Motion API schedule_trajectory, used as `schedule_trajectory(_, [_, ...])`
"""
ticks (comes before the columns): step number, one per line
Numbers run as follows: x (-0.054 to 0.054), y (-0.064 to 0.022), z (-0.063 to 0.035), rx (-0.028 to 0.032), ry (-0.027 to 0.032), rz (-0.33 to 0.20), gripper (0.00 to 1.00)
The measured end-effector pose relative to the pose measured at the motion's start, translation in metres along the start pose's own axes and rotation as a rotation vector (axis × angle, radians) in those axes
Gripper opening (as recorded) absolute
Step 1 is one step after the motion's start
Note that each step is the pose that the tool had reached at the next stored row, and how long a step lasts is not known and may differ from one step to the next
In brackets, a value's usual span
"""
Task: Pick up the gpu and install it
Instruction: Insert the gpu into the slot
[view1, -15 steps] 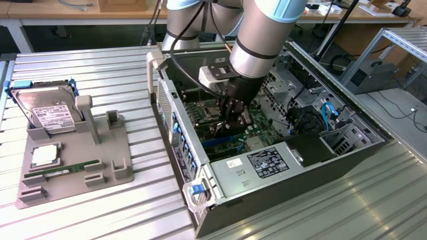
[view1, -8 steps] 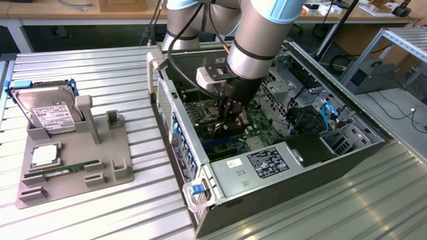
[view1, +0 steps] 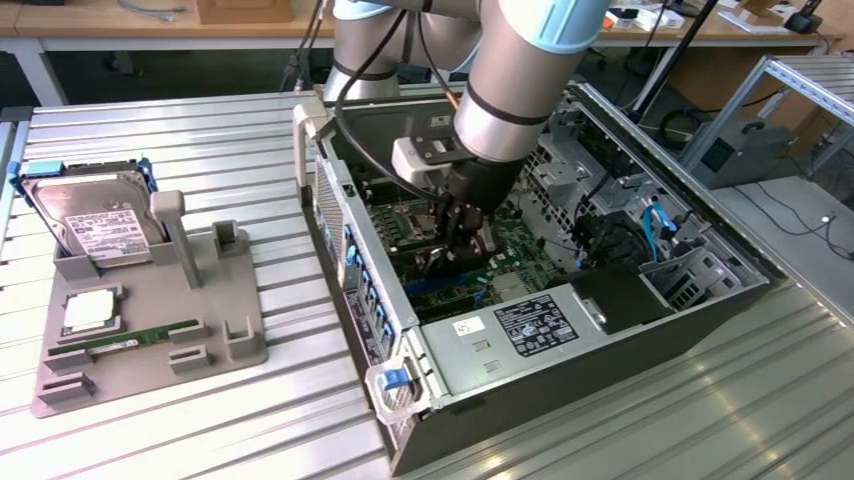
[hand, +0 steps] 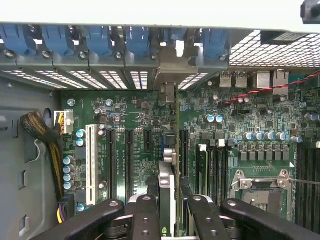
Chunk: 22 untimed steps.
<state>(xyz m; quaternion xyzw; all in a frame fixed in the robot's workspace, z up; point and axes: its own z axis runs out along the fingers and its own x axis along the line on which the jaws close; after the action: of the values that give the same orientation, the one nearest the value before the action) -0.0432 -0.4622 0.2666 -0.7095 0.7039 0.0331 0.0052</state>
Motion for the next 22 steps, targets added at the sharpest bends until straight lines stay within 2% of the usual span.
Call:
schedule_trajectory(8, [0.0018,0.001,0.0041,0.0,0.0002,0.0,0.27])
schedule_trajectory(9, [0.0018,0.0027,0.0043,0.0006,0.0001,0.0,0.27])
schedule_trajectory(11, [0.0019,0.0053,0.0039,0.0059,-0.0007,0.0,0.27])
schedule_trajectory(13, [0.0018,0.0054,0.0022,0.0075,-0.0019,0.0,0.27])
schedule_trajectory(22, [0.0017,0.0078,0.0019,0.0077,-0.0024,0.001,0.27])
